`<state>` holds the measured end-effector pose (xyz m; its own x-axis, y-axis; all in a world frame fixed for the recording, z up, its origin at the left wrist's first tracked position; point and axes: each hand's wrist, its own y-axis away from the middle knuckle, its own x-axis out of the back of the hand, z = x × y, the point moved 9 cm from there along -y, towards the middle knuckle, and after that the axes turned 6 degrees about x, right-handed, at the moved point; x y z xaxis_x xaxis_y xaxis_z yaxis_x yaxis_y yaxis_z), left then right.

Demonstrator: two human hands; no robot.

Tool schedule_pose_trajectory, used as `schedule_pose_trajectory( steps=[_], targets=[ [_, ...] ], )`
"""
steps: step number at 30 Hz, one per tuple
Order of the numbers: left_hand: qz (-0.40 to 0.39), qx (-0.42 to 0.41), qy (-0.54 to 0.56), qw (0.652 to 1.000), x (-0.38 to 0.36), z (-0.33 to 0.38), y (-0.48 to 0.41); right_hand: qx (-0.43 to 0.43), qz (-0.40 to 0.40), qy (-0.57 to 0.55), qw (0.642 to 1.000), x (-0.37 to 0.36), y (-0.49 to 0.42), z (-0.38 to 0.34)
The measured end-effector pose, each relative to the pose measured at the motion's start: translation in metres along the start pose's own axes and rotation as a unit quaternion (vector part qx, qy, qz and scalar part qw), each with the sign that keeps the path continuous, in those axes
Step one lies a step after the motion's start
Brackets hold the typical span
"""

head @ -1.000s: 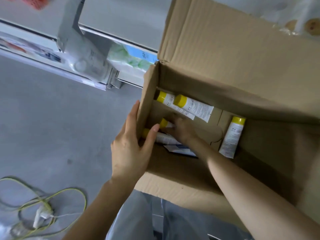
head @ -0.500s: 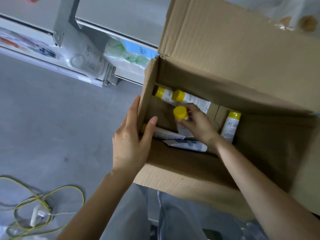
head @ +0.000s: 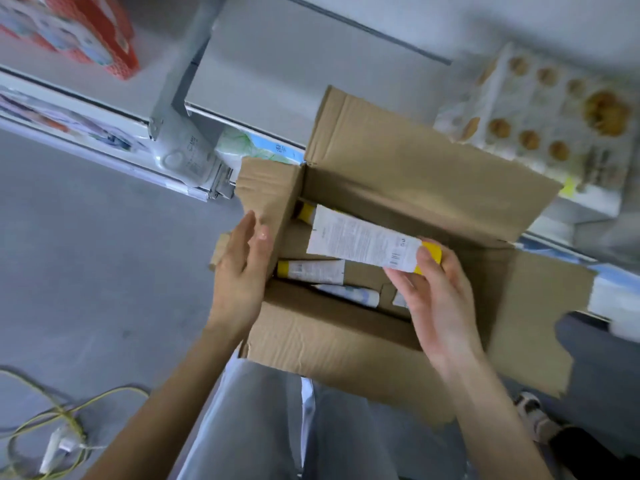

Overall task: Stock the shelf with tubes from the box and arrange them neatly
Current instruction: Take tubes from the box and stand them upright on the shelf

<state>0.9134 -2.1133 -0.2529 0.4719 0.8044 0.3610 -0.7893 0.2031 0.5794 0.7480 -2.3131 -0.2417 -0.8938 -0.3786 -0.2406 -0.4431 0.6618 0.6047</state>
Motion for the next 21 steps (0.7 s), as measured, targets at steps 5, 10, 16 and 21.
schedule_pose_trajectory(
  steps=[5, 10, 16, 21],
  targets=[
    [-0.129, 0.074, 0.311, 0.939, -0.014, 0.020, 0.028, -0.110, -0.058, -0.131, 0.984, -0.048, 0.045, 0.035],
    [-0.103, 0.092, 0.352, 0.926, -0.001, 0.018, 0.033, -0.091, -0.168, 0.108, 0.976, -0.088, 0.062, 0.065],
    [-0.045, 0.118, 0.373, 0.919, 0.040, -0.020, 0.008, -0.043, -0.268, 0.304, 0.913, -0.086, 0.014, 0.087],
    [-0.049, 0.131, 0.342, 0.929, 0.058, -0.051, -0.013, -0.046, -0.251, 0.475, 0.842, -0.051, -0.070, 0.133]
  ],
)
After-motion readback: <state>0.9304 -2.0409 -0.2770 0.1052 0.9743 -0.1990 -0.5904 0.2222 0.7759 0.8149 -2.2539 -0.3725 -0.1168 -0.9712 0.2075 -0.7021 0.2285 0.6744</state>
